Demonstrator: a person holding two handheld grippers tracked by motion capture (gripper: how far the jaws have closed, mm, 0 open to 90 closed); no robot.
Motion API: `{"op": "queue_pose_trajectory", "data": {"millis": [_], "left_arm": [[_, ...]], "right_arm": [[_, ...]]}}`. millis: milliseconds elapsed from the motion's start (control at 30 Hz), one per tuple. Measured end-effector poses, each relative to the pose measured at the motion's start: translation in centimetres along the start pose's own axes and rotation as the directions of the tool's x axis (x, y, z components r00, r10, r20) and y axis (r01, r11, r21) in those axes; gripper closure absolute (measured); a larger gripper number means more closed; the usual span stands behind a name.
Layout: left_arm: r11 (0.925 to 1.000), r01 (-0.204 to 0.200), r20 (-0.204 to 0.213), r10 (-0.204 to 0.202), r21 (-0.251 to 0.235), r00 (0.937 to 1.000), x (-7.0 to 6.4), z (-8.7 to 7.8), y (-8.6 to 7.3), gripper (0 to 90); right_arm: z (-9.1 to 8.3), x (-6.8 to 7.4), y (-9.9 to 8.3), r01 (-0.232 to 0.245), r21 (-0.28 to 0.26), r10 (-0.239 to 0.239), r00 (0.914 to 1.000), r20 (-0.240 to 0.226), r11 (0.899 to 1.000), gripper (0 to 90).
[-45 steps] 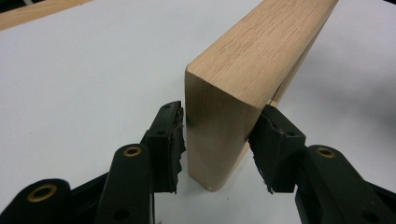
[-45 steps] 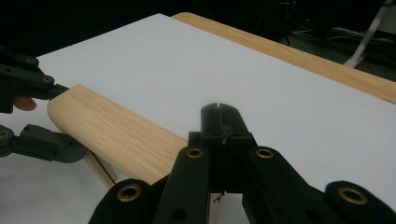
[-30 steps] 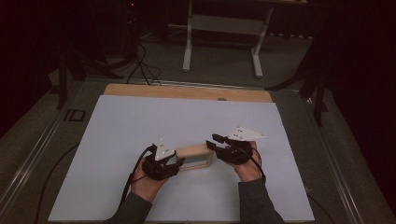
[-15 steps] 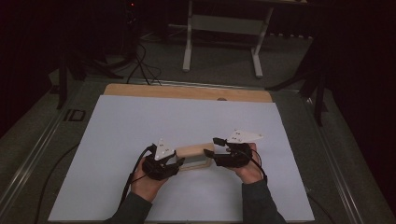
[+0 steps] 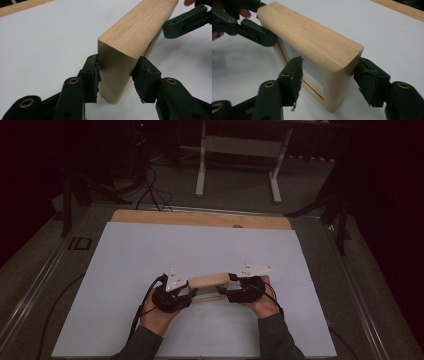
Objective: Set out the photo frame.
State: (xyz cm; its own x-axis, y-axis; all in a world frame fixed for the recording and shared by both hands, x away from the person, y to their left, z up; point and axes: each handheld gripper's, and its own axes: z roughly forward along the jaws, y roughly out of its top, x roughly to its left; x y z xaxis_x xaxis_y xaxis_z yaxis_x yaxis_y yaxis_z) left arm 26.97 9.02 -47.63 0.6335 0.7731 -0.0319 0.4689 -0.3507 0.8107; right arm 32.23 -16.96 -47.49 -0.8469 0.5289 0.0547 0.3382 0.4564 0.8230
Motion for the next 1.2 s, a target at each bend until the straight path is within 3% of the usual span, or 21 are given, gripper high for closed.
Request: {"op": "queue_pose_trajectory", "data": {"millis": [433, 1200], "left_arm": [[0.9999, -0.007, 0.0, 0.007, -0.01, 1.0, 0.1, -0.2, 0.1, 57.9], [0.9992, 0.031, 0.019, -0.031, -0.025, 0.9994, 1.6, 0.0, 0.2, 55.8]], "right_arm": [[-0.4, -0.1, -0.1, 0.025, -0.003, -0.025, 0.9993, 0.028, 1.0, 51.1], [0.1, 0.5, 0.3, 0.036, -0.015, -0.035, 0.9974, 0.064, 0.999, 53.0]]}}
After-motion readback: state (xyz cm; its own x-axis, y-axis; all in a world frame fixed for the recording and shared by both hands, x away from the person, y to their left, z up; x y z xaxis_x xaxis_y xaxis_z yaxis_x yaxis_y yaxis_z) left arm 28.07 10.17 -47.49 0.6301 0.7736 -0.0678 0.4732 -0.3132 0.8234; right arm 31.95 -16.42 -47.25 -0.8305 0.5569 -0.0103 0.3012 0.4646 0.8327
